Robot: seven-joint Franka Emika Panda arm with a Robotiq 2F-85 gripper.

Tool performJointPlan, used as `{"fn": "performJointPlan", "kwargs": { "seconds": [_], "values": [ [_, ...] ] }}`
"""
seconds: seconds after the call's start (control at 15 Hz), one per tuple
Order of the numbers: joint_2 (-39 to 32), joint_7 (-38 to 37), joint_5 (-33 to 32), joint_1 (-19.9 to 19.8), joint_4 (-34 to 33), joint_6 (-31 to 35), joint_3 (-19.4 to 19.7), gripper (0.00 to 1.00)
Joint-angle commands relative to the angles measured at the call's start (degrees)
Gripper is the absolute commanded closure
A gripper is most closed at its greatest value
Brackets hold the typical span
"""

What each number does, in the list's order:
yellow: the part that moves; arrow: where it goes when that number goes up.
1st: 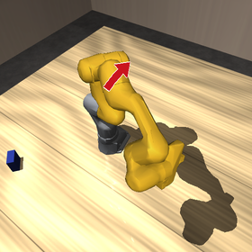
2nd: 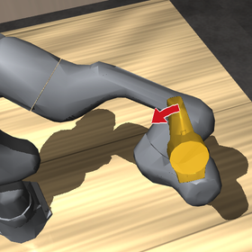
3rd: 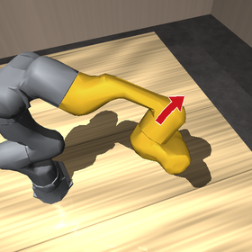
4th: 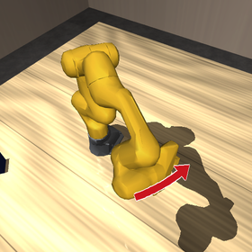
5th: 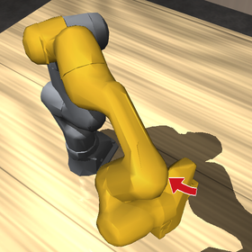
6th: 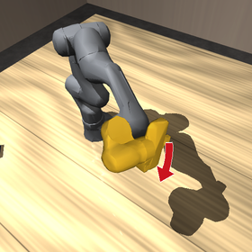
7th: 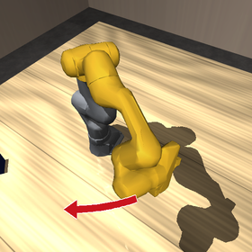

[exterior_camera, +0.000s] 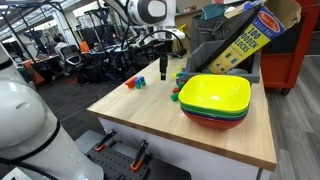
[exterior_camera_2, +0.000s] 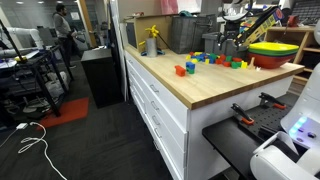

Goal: Pick a green block from the stack and place it on top of the orange block on the far left of the table

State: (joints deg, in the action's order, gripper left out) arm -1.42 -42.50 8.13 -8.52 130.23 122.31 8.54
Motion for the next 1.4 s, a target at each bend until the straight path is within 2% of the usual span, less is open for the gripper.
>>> {"fn": "performJointPlan", "kwargs": {
  "seconds": [0.0,0.73,1.33],
  "values": [
    [-3.0,-0.7,1.3,-0.6,-1.8,2.3,1.0,0.0],
    [-10.1,-2.9,-0.5,-0.8,-5.8,6.8,3.8,0.0],
    [-9.9,-5.6,-4.4,-0.3,-4.3,8.4,5.6,0.0]
  ]
}}
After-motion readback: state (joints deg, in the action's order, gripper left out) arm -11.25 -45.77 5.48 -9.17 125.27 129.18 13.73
